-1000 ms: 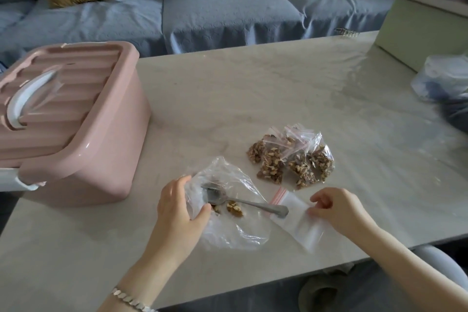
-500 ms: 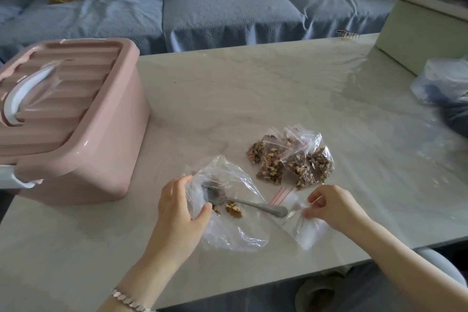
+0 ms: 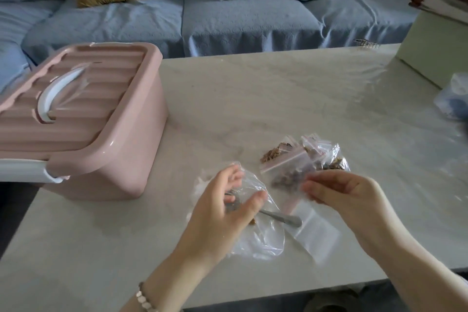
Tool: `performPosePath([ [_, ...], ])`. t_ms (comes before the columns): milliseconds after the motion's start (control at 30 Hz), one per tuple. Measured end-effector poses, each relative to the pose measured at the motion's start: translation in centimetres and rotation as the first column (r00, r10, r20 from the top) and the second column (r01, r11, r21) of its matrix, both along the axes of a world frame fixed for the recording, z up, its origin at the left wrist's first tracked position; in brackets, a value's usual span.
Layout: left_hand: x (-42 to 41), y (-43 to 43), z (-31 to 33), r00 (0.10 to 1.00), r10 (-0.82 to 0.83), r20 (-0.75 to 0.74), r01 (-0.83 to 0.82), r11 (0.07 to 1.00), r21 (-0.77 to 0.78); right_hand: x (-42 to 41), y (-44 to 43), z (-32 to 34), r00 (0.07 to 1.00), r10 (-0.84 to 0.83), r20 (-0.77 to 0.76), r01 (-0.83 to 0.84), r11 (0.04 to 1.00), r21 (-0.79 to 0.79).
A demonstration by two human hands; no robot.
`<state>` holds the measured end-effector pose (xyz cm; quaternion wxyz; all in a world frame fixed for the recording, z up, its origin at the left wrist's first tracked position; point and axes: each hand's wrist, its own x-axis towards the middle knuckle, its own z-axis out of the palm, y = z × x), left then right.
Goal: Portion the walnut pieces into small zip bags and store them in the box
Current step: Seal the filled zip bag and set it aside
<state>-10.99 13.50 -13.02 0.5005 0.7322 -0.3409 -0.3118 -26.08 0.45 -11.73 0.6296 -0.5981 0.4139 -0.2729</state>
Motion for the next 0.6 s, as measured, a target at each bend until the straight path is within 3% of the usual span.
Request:
performPosePath([
  [133,0.4,-0.7,0.7,0.981,0.084,-0.177,-0.103,0.989,-0.104,3.2,3.0,0.0,0.993,0.115,0.016,-0.116,0.989,0.089],
  [200,1.0,-0.4,0.6,0.976,0.155,-0.151,-0.175,0.976,-0.126,4.3,3.6,-0.5,0.982,0.166,-0.087,-0.165,0.986,0.011],
  [267,1.9,0.2,0.6,0.985,0.157,-0.069,-0.164,0.981,-0.100,4.8,3.6,-0.9,0.955,0.150,-0.256,-0.222,0.935,-0.277],
  [333,2.7,1.0,0.6,0.994,0.061,0.087,-0.059,0.998,-0.017,5.3,3.3,0.0,0.929,0.173,-0.328,-0.329,0.792,-0.514],
  [467,3.2,2.0,1.2,0.922,-0.149,0.358,0.093,0.981,0.168,6.6,3.0,1.8,0.845,0.331,-0.419,-0.528,0.635,-0.564],
  [533,3.3,2.2,1.7,0.902,-0.167,0.398,0.099,0.978,0.184,6.9,3.0,1.9,0.830,0.361,-0.425,-0.554,0.621,-0.555],
  [600,3.5,2.2,1.6,0.883,-0.158,0.442,0.095,0.982,0.162,6.9,3.2,1.8,0.844,0.367,-0.392,-0.532,0.666,-0.522],
])
